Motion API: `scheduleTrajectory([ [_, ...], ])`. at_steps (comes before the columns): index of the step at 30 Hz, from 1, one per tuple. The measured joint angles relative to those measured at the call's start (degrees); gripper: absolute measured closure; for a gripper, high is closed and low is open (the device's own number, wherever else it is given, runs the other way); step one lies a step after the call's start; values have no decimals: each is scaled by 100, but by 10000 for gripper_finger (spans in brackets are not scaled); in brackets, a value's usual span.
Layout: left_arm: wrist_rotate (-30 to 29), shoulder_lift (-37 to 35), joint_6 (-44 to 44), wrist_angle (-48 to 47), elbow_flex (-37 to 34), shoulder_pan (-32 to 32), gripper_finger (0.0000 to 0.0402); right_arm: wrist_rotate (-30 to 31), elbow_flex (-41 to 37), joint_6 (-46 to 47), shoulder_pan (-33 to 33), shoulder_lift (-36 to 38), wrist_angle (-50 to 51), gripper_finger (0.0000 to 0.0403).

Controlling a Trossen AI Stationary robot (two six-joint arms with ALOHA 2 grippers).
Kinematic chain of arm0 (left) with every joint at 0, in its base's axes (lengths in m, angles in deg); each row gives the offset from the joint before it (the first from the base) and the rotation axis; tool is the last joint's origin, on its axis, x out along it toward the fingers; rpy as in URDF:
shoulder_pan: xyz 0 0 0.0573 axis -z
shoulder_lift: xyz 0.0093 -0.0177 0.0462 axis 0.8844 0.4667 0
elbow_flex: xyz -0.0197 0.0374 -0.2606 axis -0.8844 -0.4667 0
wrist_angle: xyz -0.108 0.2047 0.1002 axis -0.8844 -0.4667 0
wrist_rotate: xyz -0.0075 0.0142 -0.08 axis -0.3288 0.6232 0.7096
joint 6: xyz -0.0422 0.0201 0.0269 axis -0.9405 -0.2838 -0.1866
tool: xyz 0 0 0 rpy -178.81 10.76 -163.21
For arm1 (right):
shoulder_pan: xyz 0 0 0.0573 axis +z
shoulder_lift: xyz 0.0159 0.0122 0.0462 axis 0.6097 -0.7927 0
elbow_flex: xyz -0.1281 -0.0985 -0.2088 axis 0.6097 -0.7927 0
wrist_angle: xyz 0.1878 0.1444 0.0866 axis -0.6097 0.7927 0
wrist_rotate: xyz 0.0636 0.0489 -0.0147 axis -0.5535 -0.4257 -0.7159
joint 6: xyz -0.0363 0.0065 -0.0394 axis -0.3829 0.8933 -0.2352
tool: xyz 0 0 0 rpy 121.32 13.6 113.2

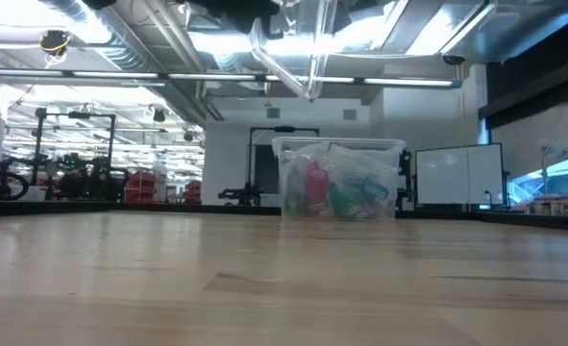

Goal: Roll bandage
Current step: Close the transparent bin

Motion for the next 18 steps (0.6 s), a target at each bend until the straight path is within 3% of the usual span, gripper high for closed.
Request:
scheduleTrajectory([
  [3,-15,-20,204,-75,1,7,376,340,19,-75,9,19,220,374],
  [7,-86,-185,426,-591,104,-97,377,1282,399,-993,9,211,1551,317],
  [12,244,-341,-262,-3031,1040,-642,377,2481,887,-2293,-98,484,2835,234],
  [15,1028,-290,-866,-4757,1876,-1155,377,2587,890,-2755,-387,685,3317,197],
  [18,1564,-216,-1330,-5717,2561,-1670,377,2514,892,-2692,-849,946,3850,176],
])
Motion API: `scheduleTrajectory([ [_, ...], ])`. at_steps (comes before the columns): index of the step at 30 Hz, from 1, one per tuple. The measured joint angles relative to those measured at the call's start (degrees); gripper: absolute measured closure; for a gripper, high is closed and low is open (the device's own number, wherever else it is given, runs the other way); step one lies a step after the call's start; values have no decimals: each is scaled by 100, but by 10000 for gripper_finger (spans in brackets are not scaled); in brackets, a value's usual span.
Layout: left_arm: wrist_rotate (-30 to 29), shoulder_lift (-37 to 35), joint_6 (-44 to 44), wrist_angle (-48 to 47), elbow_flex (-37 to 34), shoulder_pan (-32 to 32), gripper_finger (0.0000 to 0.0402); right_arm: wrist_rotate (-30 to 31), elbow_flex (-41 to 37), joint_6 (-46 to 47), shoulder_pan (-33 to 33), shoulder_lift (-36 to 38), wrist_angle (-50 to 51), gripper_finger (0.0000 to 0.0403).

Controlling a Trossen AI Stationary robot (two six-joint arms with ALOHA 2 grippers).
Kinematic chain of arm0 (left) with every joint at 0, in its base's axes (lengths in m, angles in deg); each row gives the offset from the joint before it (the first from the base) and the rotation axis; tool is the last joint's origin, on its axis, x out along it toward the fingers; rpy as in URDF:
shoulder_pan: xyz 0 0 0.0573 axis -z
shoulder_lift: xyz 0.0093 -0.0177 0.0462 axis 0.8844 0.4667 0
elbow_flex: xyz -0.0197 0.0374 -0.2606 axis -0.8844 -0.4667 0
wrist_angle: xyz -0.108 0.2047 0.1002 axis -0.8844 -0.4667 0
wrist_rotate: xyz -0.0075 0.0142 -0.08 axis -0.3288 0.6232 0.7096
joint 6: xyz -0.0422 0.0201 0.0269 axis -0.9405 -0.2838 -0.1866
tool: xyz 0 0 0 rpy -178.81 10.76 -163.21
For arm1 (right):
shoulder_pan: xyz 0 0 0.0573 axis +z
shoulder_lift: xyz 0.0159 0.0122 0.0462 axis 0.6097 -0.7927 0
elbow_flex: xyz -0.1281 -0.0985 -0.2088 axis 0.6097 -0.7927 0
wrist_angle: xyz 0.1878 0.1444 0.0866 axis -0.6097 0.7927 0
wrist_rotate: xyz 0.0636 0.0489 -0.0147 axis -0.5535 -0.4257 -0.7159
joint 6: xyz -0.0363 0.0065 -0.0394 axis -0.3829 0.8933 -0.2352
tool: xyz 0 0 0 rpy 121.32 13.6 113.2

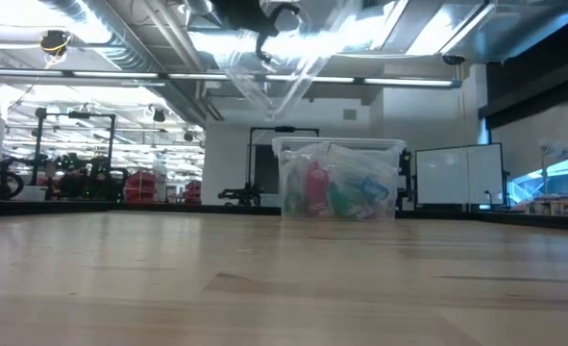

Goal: Roll bandage
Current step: Close the transparent bin

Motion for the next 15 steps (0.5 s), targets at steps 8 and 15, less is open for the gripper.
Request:
scheduleTrajectory([
  [8,1170,101,-343,-748,1299,-1022,377,-621,-99,352,-1254,555,984,178],
  [15,2057,881,-626,-2379,2577,-1837,377,-1464,-1093,576,-2762,888,626,200],
])
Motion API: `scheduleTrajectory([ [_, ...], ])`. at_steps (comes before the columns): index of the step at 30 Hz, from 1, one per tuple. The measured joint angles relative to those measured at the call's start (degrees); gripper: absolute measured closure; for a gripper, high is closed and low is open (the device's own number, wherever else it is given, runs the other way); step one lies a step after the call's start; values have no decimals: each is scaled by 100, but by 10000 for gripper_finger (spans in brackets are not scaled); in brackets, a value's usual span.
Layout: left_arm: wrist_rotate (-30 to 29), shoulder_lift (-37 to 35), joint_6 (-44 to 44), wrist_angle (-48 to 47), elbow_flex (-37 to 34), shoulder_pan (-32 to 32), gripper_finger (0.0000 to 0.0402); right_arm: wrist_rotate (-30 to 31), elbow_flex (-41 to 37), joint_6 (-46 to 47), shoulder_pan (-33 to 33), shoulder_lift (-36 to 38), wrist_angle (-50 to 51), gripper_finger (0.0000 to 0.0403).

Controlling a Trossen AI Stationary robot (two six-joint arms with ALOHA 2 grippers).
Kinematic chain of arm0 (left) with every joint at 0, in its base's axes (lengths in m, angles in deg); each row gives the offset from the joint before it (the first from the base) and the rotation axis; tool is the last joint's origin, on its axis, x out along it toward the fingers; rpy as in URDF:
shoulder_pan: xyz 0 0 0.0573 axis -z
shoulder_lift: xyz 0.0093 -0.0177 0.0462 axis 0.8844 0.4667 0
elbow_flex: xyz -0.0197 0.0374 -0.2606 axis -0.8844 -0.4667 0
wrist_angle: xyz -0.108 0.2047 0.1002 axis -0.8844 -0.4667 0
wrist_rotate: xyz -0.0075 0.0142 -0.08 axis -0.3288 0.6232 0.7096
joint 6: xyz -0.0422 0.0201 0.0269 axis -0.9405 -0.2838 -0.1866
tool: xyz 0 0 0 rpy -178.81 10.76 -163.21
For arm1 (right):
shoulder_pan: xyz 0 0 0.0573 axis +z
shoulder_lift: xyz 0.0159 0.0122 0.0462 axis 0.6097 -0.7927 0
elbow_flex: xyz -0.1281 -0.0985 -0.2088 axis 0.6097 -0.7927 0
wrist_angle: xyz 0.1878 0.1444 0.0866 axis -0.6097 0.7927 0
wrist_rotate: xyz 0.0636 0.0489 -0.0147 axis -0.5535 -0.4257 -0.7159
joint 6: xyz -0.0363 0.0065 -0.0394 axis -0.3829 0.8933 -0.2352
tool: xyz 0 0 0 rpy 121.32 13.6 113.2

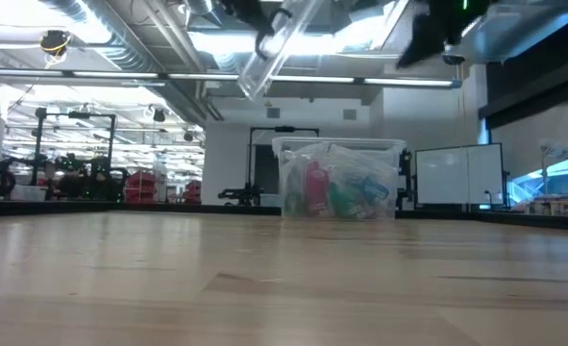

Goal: Roll bandage
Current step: Close the transparent bin

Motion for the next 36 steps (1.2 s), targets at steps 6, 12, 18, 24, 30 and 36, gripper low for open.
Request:
scheduleTrajectory([
  [6,276,1038,48,-1054,1383,-468,377,-653,-1083,206,-1201,22,-755,224],
  [12,991,2033,351,-2031,2341,-626,377,-858,-1986,341,-2076,19,-1694,251],
  [18,1266,2478,806,-2065,2572,-660,374,-1584,-2684,435,-2772,-188,-2883,270],
  [24,1400,2661,802,-1943,2574,-689,377,-1819,-3041,489,-2919,-774,-3830,286],
  [30,1580,2765,466,-1753,2574,-639,369,-2220,-3043,926,-2914,-1431,-4453,293],
  [36,1597,2789,-53,-1581,2574,-544,366,-2475,-3041,1175,-2912,-1709,-4749,293],
])
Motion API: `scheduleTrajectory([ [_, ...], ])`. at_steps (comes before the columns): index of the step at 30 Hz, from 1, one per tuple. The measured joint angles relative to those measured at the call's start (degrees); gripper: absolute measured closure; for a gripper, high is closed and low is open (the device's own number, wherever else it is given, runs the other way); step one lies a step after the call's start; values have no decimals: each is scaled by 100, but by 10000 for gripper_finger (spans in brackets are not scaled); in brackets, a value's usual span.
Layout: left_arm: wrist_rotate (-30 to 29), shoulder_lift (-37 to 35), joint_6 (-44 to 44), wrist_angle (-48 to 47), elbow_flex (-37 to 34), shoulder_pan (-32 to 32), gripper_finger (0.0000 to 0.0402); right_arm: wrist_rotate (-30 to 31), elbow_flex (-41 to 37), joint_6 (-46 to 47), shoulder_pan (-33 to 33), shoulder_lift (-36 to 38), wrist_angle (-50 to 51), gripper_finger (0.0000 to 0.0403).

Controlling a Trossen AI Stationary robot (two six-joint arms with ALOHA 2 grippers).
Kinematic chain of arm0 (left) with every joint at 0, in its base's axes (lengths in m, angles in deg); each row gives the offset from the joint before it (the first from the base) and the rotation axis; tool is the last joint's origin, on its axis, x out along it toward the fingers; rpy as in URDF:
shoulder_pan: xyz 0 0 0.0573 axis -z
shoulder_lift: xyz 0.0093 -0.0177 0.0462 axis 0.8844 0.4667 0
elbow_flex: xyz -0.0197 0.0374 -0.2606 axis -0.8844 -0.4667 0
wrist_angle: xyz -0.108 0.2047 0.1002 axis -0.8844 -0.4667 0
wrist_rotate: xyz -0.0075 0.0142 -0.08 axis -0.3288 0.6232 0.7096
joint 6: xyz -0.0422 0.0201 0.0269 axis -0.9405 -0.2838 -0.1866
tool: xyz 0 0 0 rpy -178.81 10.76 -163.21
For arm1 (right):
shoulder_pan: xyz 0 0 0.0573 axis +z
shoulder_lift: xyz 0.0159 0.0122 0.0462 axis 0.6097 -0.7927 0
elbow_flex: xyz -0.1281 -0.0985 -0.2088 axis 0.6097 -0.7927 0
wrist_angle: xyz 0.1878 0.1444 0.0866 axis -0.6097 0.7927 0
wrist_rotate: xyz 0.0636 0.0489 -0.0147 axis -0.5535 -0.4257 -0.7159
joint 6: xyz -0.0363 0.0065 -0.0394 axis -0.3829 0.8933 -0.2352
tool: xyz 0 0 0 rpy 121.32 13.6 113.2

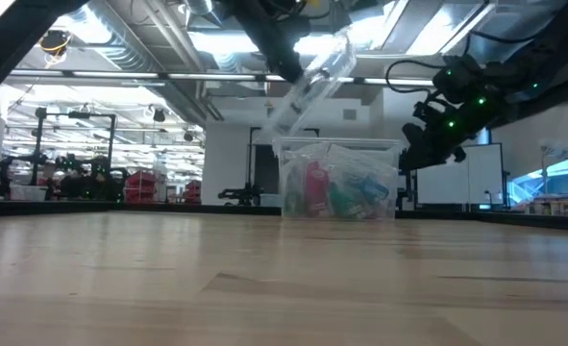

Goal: Roll bandage
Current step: Close the transparent bin

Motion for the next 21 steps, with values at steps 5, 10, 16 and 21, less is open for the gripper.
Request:
scheduleTrajectory([
  [5,-73,41,-181,198,-32,86,365,-239,0,39,2,-31,-41,293],
  [10,-1188,41,253,9,-6,233,364,-344,0,39,3,-31,-39,293],
  [16,-1612,-103,171,-558,402,286,364,-394,0,39,2,-34,-33,293],
  [21,-1253,-37,-66,-476,143,180,364,-392,0,39,3,-34,-35,293],
])
